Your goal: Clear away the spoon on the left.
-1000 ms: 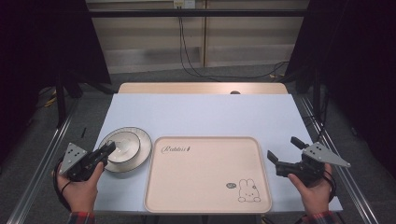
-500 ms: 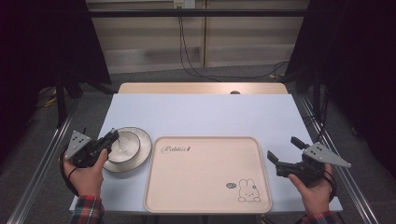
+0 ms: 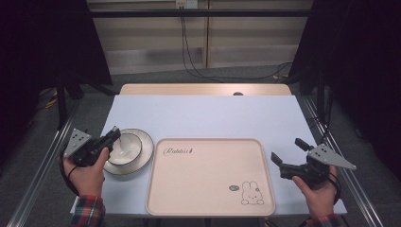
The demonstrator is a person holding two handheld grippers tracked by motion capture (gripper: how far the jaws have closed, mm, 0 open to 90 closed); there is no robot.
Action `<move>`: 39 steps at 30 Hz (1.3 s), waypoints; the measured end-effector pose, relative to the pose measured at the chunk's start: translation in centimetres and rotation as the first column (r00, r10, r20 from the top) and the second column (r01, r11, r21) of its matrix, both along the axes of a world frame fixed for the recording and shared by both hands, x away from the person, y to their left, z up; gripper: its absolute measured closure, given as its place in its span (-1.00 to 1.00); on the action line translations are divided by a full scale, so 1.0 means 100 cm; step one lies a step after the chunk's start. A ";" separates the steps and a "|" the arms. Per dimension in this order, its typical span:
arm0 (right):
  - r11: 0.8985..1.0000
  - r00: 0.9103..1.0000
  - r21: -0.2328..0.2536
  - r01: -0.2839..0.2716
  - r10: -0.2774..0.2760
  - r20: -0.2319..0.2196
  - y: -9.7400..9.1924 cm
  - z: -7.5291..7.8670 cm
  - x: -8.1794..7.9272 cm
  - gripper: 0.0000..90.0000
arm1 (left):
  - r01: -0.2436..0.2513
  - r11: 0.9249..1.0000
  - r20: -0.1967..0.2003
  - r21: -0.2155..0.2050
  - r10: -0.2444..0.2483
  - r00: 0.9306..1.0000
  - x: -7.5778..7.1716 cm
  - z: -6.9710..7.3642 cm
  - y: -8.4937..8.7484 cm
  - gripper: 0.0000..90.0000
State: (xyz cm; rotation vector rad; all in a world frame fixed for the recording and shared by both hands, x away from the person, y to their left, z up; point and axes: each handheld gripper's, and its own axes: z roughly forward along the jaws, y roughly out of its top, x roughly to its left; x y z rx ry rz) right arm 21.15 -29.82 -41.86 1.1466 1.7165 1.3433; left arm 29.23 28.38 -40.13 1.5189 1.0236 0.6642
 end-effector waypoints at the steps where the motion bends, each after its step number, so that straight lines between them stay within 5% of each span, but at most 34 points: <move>1: 1.000 1.000 0.002 0.002 -0.002 -0.003 0.000 0.000 0.000 -0.95 | 0.012 1.000 -0.003 -0.004 -0.012 1.000 0.000 0.003 0.000 0.90; 21: 1.000 1.000 -0.016 -0.022 0.022 0.006 0.003 0.000 0.000 -0.96 | 0.127 0.989 -0.004 -0.079 -0.127 0.992 0.000 0.043 -0.012 0.91; 37: 1.000 1.000 -0.017 -0.025 0.025 0.002 0.004 0.000 0.000 -0.97 | 0.237 0.967 -0.014 -0.094 -0.239 0.971 0.001 0.056 -0.033 0.91; 39: 0.999 1.000 -0.024 -0.031 0.031 0.007 0.004 -0.001 0.000 -0.98 | 0.270 0.958 -0.017 -0.101 -0.273 0.962 0.001 0.056 -0.040 0.91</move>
